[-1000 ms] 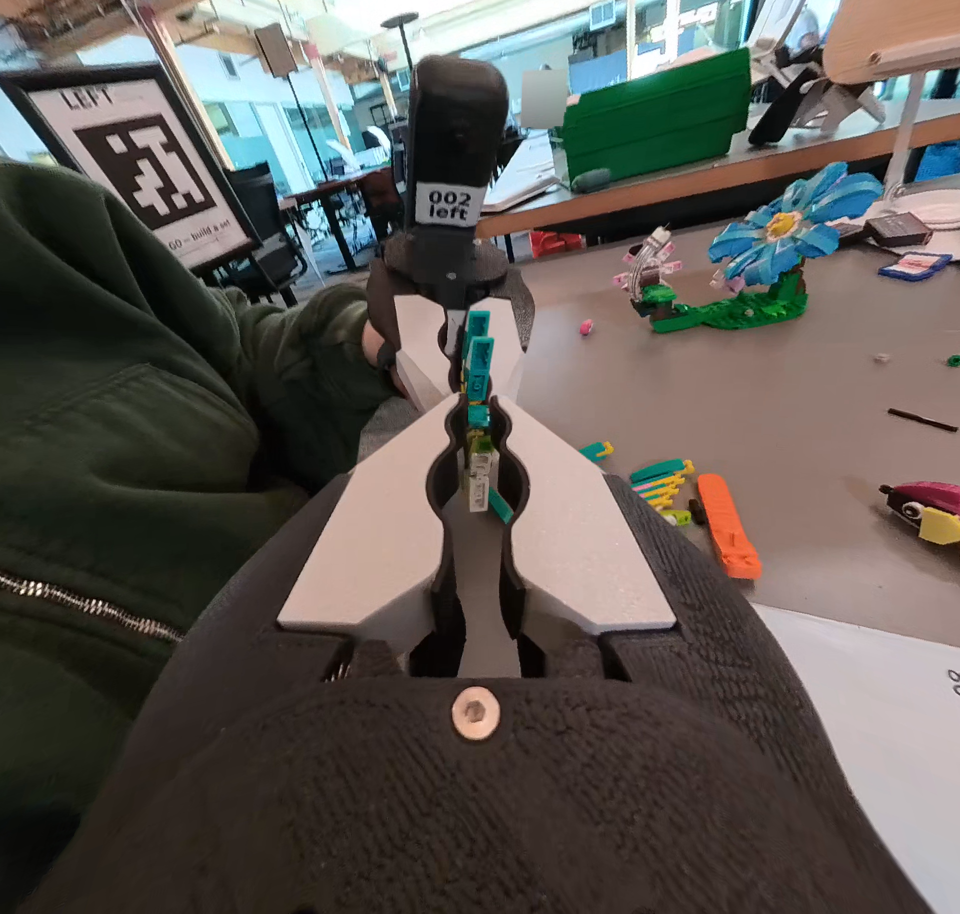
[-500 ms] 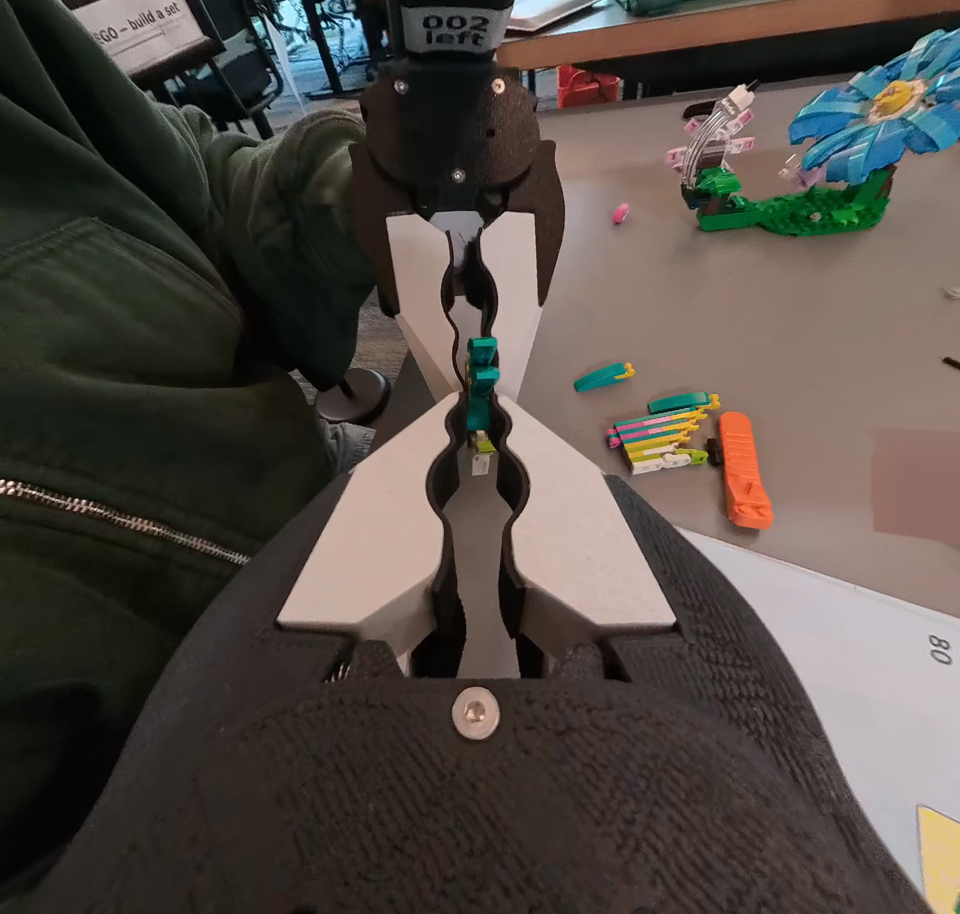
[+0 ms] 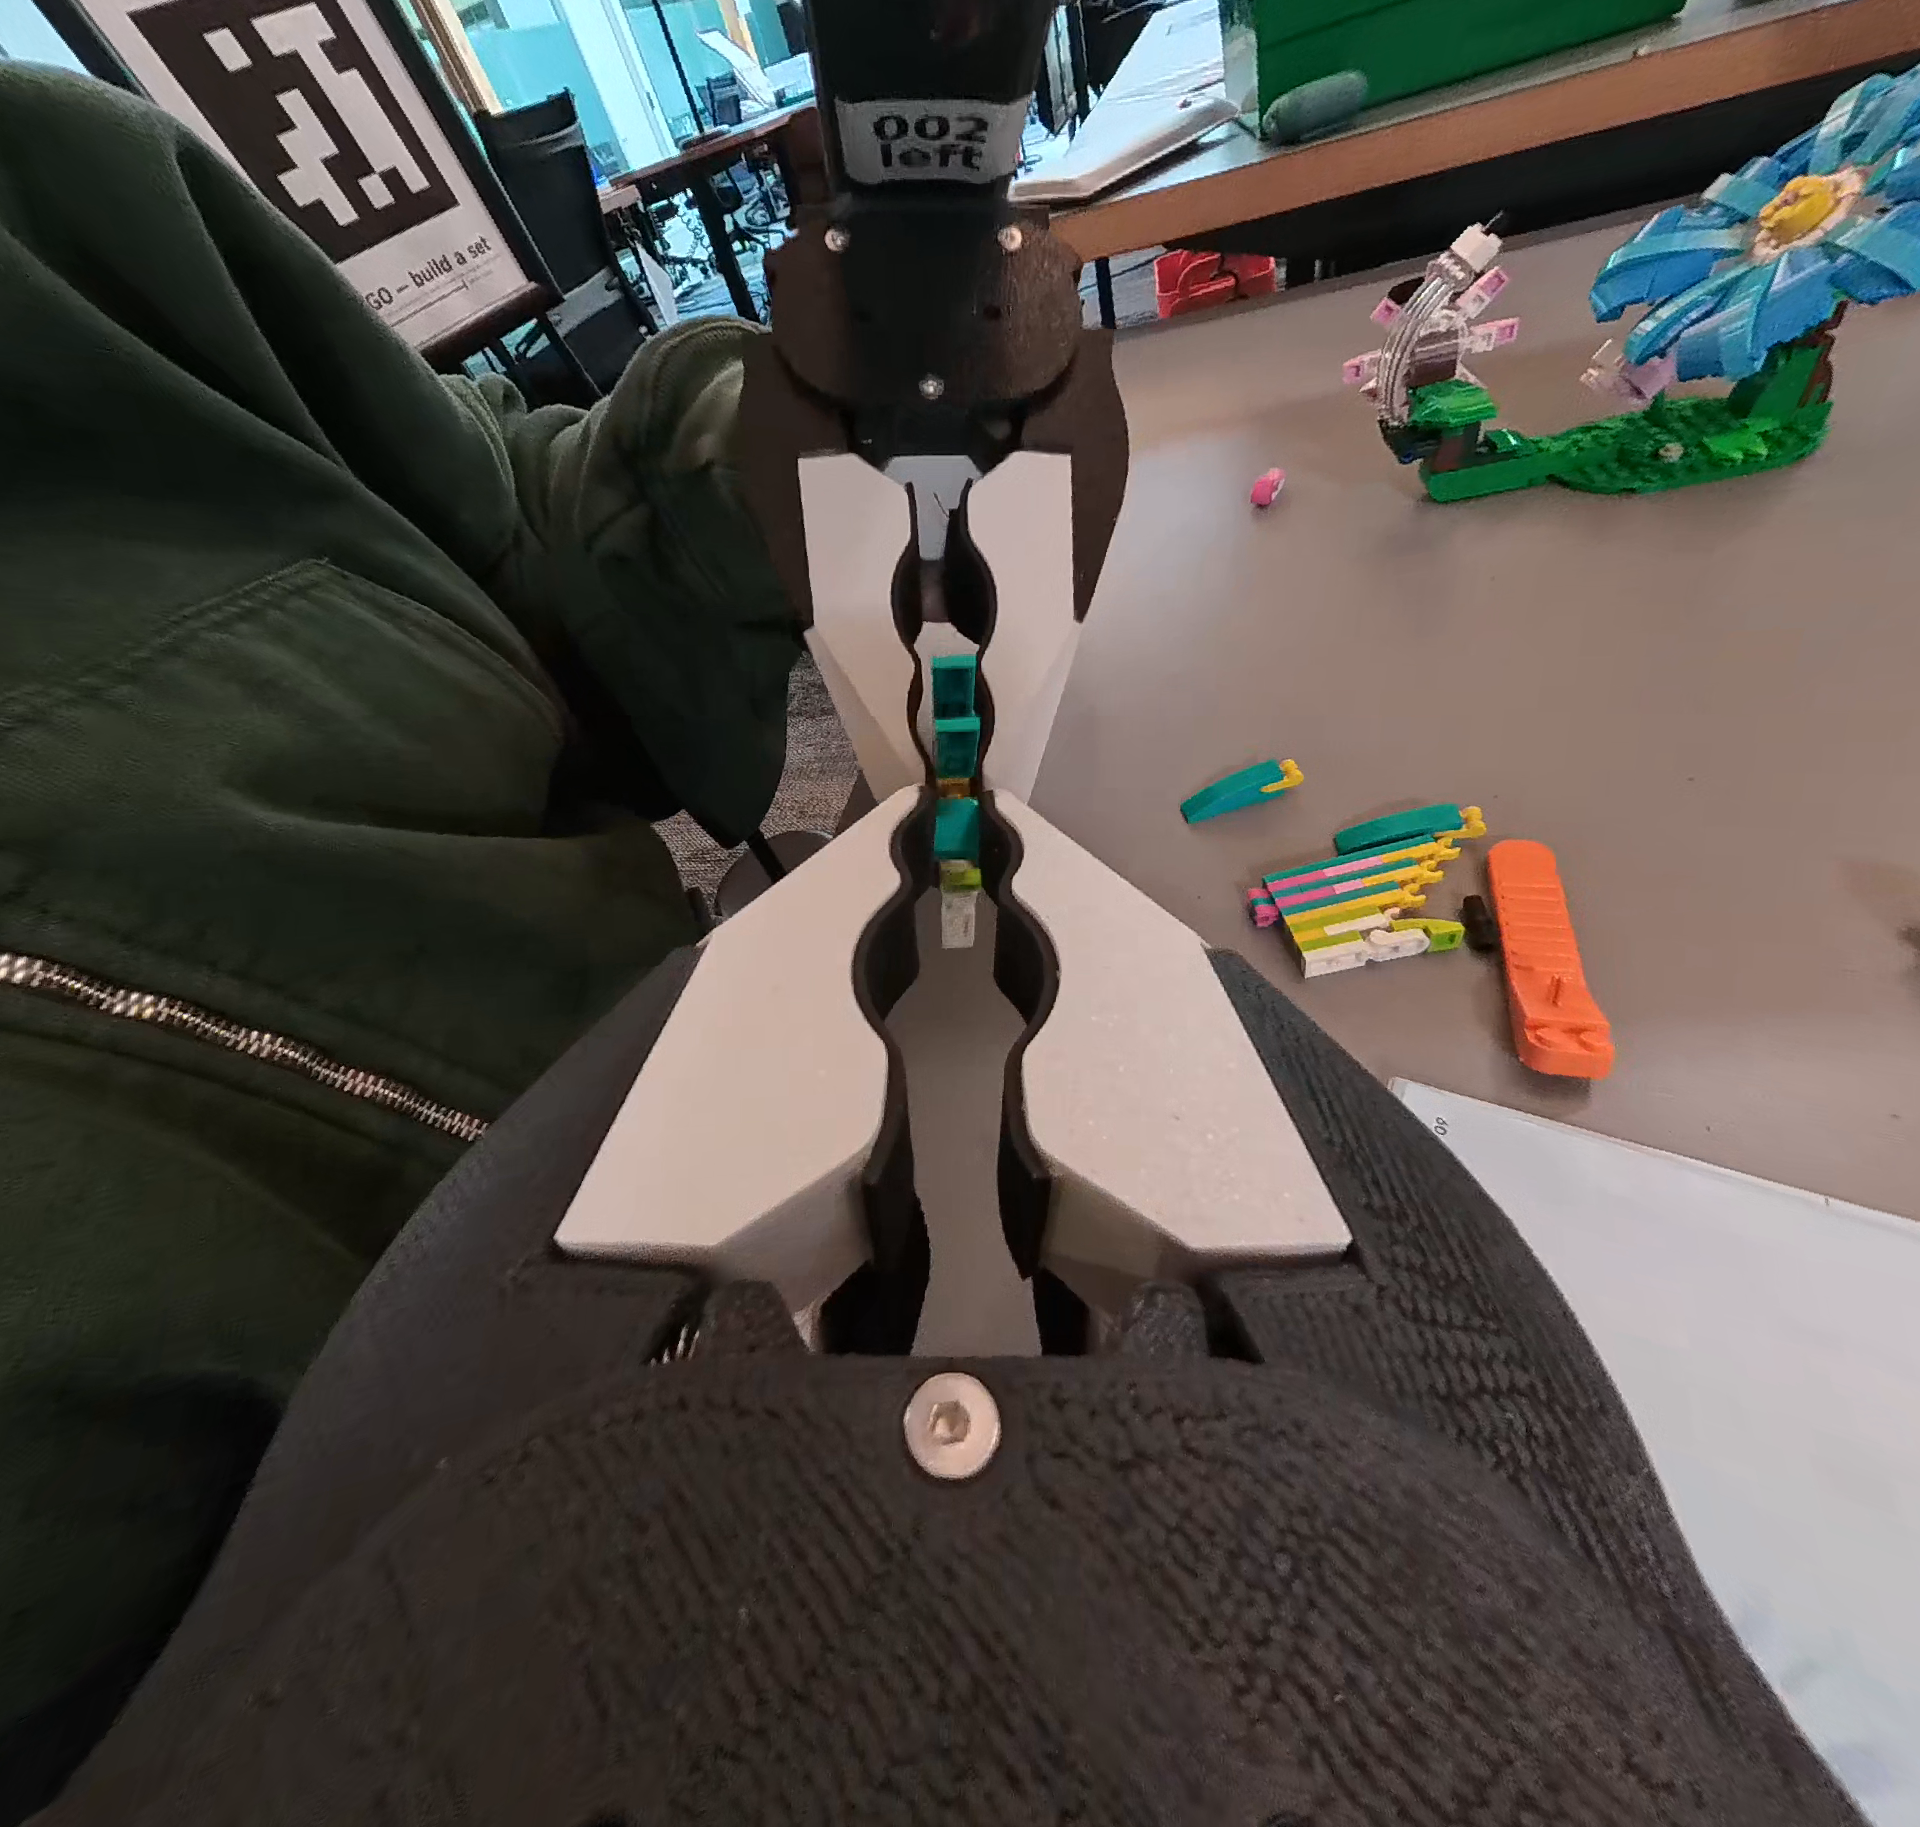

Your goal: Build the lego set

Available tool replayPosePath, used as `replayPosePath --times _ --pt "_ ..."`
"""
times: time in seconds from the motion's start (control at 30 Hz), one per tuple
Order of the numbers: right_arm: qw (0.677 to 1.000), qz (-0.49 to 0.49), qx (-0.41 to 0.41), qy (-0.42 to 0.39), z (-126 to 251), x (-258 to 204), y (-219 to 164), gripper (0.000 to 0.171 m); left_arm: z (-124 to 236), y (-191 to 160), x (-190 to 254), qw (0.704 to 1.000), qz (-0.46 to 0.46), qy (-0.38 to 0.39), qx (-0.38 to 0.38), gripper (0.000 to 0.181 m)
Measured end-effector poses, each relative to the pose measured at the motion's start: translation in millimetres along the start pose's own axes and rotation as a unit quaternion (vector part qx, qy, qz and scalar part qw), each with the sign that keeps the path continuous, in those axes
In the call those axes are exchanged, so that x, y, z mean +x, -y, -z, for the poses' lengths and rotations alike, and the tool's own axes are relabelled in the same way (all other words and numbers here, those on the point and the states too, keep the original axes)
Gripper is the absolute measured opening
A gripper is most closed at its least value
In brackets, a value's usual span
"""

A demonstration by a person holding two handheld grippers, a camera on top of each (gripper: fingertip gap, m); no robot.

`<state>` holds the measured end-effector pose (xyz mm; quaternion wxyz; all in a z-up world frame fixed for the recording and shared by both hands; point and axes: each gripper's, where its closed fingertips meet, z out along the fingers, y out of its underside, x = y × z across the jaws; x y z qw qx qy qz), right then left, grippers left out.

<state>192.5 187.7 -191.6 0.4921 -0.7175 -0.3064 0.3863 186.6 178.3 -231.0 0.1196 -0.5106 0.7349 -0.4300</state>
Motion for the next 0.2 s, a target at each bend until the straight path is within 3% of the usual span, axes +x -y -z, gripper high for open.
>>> replayPosePath --times 0.2 --pt "1.000 -0.003 -0.020 0.005 -5.2 -1.3 -7.3 0.006 -6.2 -3.7 1.4 1.000 -0.004 -0.006 -0.021 0.006"
